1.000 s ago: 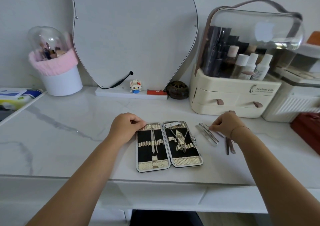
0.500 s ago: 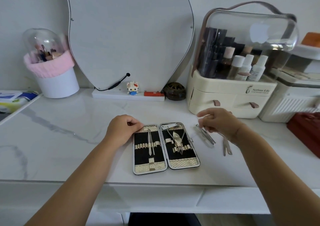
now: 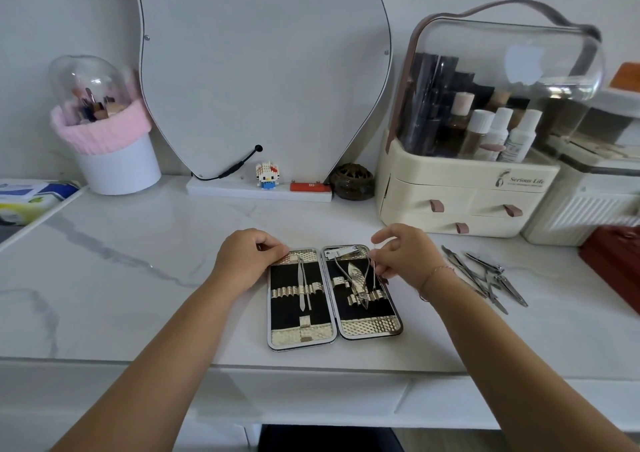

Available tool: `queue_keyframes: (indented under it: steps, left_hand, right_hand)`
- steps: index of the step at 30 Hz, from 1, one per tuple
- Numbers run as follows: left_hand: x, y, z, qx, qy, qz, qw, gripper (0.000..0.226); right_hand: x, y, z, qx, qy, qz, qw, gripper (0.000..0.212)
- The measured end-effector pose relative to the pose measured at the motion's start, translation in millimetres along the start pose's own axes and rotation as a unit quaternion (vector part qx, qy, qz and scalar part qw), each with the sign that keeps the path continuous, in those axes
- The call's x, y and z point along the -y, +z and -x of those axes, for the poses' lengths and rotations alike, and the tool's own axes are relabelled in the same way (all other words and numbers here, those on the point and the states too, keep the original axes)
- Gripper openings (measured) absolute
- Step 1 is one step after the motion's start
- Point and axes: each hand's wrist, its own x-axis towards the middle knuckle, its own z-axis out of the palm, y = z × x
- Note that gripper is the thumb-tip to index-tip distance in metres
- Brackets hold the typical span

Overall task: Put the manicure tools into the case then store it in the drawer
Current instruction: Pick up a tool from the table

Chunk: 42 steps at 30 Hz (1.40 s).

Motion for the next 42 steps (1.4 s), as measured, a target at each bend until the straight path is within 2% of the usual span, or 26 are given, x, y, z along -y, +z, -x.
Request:
queue_keyframes:
  steps: [7, 16, 21, 26, 33, 37, 42]
  left_hand:
    - [1, 0, -1, 0.001, 0.000, 0.001, 1.000, 0.009]
    - [1, 0, 0, 0.002, -0.003, 0.008, 1.000, 0.009]
    - [0, 0, -1, 0.004, -0.002, 0.012, 1.000, 0.009]
    - [1, -1, 0, 0.004, 0.002, 0.013, 1.000, 0.009]
    - [0, -1, 1, 0.004, 0.005, 0.009, 1.000, 0.010]
    - [0, -1, 1, 0.003, 0.003, 0.006, 1.000, 0.009]
    - [1, 0, 0, 0.001, 0.006, 0.004, 1.000, 0.007]
  right_hand:
    - [3, 2, -2, -0.008, 0.039, -0.044, 0.998, 0.015]
    - [4, 1, -4, 0.026, -0.021, 0.115, 0.993, 0.008]
    - [3, -3, 3, 0.013, -0.033, 0.131, 0.991, 0.017]
    - [2, -5, 15, 0.051, -0.042, 0.167, 0.984, 0.022]
    - [0, -11, 24, 0.087, -0.053, 0.160, 0.982, 0.023]
    - [-3, -19, 25, 0.051, -0.060, 0.110, 0.991, 0.017]
    - [-16, -72, 20, -0.086, -0.027, 0.105, 0.990, 0.013]
